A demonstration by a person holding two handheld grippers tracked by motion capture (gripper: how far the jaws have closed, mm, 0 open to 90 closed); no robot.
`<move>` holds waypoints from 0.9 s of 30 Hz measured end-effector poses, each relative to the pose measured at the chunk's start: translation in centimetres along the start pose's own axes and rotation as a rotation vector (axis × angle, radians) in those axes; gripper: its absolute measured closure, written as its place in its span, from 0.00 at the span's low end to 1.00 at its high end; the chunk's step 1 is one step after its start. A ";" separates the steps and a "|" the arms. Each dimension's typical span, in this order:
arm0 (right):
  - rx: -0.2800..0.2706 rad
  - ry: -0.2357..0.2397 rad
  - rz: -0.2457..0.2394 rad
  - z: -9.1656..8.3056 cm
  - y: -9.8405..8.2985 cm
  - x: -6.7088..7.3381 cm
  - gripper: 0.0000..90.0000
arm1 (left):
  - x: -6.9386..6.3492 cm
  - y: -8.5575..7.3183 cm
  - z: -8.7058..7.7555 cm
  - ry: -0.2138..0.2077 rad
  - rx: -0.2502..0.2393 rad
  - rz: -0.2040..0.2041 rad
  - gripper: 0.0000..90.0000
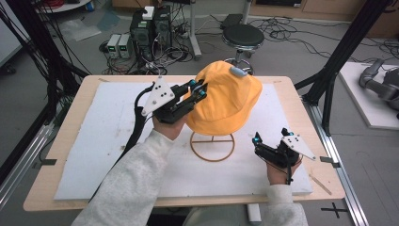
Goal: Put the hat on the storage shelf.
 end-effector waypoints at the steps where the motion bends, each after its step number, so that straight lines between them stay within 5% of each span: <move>1: 0.000 0.002 0.004 0.0 0.0 0.0 0.01 | -0.1 -0.1 0.1 -0.002 0.006 0.003 0.89; 27: -0.012 -0.015 -0.009 -0.2 0.2 -0.2 0.01 | -1.0 -2.5 1.0 -0.012 0.042 -0.028 0.88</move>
Point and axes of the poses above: each handheld gripper's, and its own axes: z roughly forward along the jaws, y roughly out of its top, x roughly to its left, the point moved 6 cm from there along z, roughly forward along the jaws, and after that the axes turned 4 degrees about z, right-handed, at the moved point
